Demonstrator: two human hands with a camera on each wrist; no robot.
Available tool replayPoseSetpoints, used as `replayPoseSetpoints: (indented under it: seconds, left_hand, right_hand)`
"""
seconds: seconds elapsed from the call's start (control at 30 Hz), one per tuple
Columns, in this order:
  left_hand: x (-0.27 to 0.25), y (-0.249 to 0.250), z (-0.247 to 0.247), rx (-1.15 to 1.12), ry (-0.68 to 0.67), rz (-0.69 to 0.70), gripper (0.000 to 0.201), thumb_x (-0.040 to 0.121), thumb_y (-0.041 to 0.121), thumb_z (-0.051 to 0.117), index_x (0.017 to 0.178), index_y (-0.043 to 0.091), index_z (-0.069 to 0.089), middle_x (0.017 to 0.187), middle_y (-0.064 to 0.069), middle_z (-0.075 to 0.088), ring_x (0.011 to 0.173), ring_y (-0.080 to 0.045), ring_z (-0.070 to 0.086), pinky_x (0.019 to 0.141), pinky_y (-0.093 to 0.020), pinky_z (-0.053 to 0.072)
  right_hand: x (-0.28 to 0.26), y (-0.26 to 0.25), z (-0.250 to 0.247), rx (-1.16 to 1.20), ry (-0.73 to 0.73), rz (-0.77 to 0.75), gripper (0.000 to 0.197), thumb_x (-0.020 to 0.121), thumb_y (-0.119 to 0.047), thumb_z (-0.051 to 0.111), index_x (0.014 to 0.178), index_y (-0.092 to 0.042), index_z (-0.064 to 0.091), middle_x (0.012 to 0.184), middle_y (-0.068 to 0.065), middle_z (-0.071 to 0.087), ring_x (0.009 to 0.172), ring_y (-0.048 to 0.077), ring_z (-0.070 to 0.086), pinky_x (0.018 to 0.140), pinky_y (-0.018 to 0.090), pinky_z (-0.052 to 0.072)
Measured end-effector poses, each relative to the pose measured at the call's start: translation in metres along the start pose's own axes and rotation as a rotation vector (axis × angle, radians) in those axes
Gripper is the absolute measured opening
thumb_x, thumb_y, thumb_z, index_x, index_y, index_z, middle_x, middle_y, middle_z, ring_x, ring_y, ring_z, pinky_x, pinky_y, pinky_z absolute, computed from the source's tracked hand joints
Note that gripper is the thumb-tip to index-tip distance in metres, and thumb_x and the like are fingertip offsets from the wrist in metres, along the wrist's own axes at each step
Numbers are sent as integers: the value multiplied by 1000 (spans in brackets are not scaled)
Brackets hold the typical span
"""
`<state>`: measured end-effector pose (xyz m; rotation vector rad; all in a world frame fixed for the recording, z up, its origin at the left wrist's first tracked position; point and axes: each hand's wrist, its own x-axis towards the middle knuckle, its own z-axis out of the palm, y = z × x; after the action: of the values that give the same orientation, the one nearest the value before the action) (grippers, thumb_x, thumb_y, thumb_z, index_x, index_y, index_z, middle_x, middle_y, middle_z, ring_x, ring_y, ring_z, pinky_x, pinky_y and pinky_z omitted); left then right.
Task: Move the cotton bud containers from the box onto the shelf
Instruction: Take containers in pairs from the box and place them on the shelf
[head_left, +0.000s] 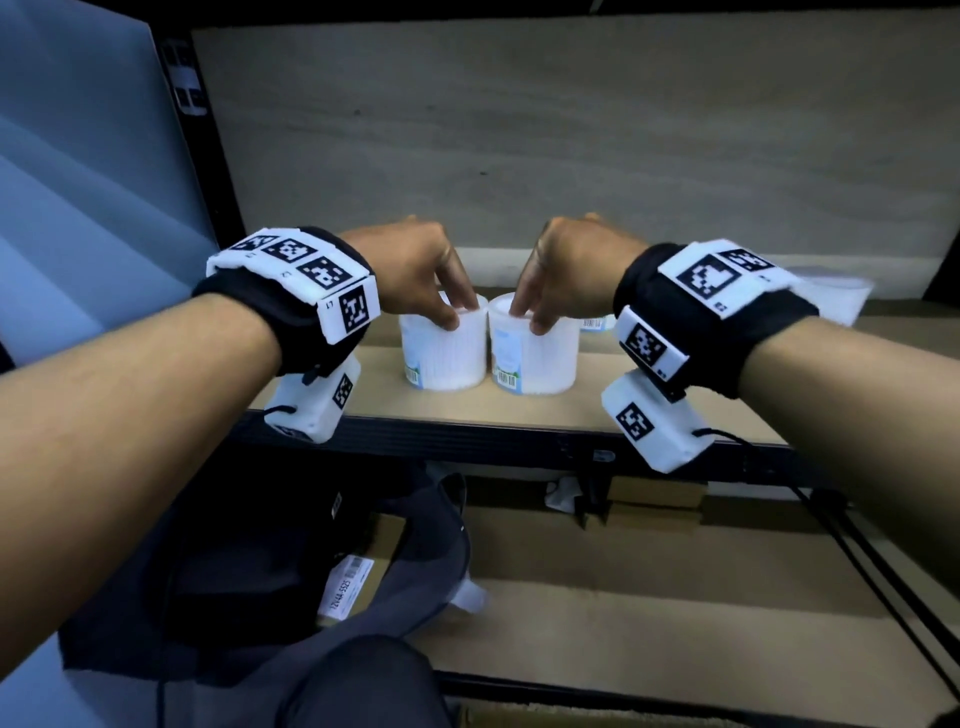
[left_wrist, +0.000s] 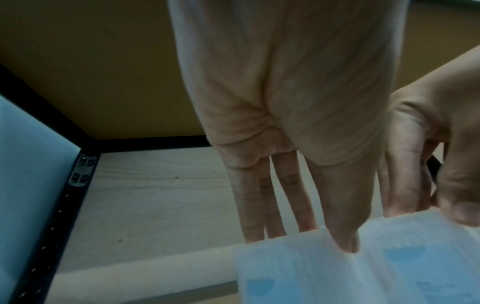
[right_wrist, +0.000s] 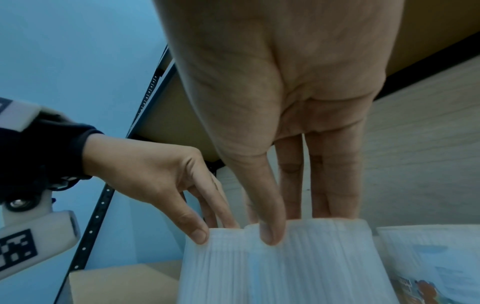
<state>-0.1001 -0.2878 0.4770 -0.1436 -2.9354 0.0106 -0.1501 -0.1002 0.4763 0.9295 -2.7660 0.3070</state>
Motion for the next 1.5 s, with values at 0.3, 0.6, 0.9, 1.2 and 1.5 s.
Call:
replayPoseSetpoints:
  seconds: [0.3, 0.6, 0.9, 1.2, 1.5]
  left_hand:
    - [31, -21, 10, 19, 23, -51, 28, 78, 29, 81, 105, 34, 77, 79, 21, 64, 80, -3, 58, 72, -20, 40]
    - [62, -36, 21, 30, 22, -58, 28, 79, 29, 80, 106, 30, 77, 89, 13, 67, 80, -7, 59, 73, -18, 38]
    - [89, -49, 30, 36, 80, -77, 30, 79, 30, 79, 109, 29, 77, 104, 7, 70, 87, -7, 55, 78, -19, 35]
    - [114, -58, 41, 17, 136, -85, 29, 80, 26, 79, 109, 27, 77, 111, 5, 72, 89, -5, 54, 80, -18, 34]
    - [131, -62, 44, 23, 142, -45, 29, 82, 24, 78, 111, 25, 77, 113, 2, 73, 89, -7, 55, 83, -20, 37]
  right_hand:
    - [39, 2, 15, 4, 0, -21, 24, 71, -16, 87, 91, -28, 80, 95, -5, 75, 108, 13, 59, 99, 34, 49]
    - [74, 5, 22, -28, -81, -59, 29, 77, -12, 81, 105, -21, 78, 100, -4, 72, 100, 14, 66, 86, 22, 48]
    - [108, 21, 29, 8, -90, -72, 31, 74, -15, 82, 104, -23, 78, 94, -7, 71, 83, 5, 61, 69, 14, 42]
    - [131, 34, 37, 25, -43, -52, 28, 77, -12, 81, 104, -20, 78, 92, -4, 71, 88, 7, 62, 78, 18, 41]
    - [143, 43, 39, -4, -9, -75, 29, 77, -13, 81, 105, -19, 78, 90, -9, 68, 89, 2, 60, 79, 17, 41]
